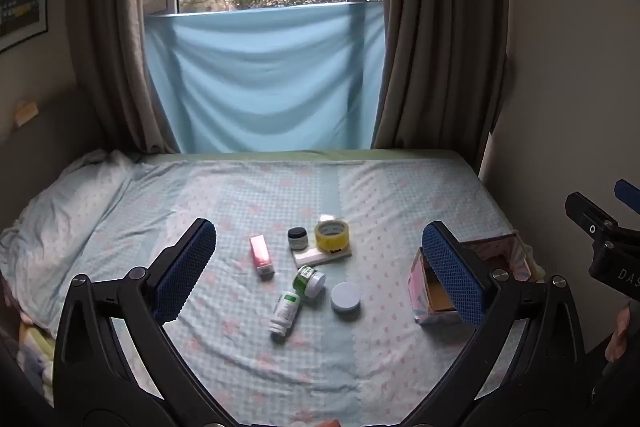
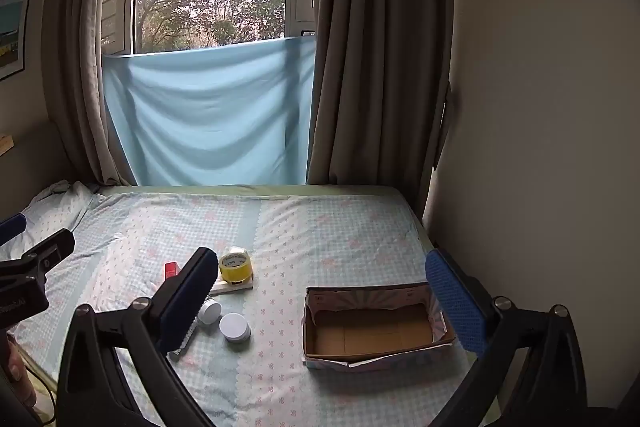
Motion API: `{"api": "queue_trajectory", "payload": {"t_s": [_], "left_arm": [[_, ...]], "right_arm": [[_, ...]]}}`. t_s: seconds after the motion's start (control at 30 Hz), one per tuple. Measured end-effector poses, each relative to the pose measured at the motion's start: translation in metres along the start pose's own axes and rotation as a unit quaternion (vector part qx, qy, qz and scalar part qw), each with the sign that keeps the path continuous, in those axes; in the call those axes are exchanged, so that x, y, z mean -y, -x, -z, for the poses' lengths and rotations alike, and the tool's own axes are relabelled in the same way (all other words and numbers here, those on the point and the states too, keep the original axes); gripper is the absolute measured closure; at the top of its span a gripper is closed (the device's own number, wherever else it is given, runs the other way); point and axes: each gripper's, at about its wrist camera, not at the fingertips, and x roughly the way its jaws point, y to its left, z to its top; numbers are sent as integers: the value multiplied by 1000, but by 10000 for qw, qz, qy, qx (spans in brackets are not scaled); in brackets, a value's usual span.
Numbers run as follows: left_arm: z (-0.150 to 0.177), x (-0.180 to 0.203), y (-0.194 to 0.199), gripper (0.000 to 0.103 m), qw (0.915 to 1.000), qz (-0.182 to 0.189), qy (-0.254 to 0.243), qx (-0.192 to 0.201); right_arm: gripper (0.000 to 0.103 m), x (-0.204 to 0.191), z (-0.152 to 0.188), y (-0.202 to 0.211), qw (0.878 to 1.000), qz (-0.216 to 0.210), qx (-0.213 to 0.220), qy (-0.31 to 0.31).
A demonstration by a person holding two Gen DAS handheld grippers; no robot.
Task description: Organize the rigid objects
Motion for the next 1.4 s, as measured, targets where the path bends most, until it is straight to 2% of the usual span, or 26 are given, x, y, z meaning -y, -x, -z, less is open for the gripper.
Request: {"api": "queue_trajectory", "payload": {"t_s": [0.1, 0.2, 0.63, 1.13, 1.4], "left_arm": [[0, -4, 15, 1, 9998, -29, -118, 169], [4, 25, 7, 1, 9992, -285, -245, 153], [2, 32, 10, 1, 9988, -297, -271, 282], [2, 35, 7, 1, 9980, -410, -210, 427], [-2, 31, 6, 1, 9983, -354, -109, 453]], "right_arm": [[0, -1, 1, 0, 10000, 2, 13, 37], [0, 0, -1, 0, 10000, -35, 26, 35], [0, 15, 2, 5, 9998, -106, 174, -16], [0, 18, 0, 3, 9993, -191, 308, -25], [0, 13, -2, -1, 9991, -243, 357, 52]]}}
